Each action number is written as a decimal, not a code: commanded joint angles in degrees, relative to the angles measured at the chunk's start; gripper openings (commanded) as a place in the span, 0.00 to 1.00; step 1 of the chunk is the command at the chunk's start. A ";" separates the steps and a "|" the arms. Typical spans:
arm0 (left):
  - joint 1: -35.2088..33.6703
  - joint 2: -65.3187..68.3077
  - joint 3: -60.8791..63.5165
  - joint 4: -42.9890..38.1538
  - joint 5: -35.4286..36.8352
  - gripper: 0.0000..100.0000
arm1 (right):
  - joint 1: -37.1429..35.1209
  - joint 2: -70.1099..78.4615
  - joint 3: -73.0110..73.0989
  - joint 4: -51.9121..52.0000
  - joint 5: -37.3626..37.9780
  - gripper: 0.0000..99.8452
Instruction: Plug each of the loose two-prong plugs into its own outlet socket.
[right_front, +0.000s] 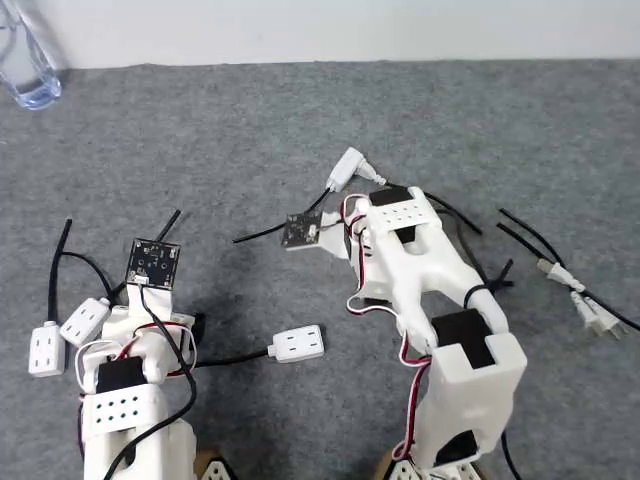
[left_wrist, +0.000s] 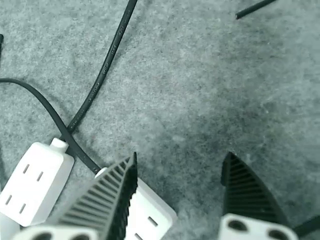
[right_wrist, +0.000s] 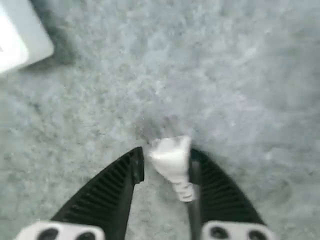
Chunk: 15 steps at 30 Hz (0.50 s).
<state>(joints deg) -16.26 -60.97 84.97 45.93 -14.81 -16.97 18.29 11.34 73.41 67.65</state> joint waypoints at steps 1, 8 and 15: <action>0.18 -0.88 -0.57 -1.49 1.14 0.25 | -0.57 -2.15 -2.64 4.18 3.16 0.23; 0.18 -0.88 -0.66 -1.58 1.67 0.25 | 0.31 -6.46 -5.27 7.69 3.60 0.24; 0.18 -0.88 -0.66 -1.58 1.67 0.25 | 5.05 -6.64 2.81 -2.86 13.89 0.24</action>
<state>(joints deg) -16.26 -60.97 84.97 45.93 -13.85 -14.07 14.51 12.40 75.78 78.02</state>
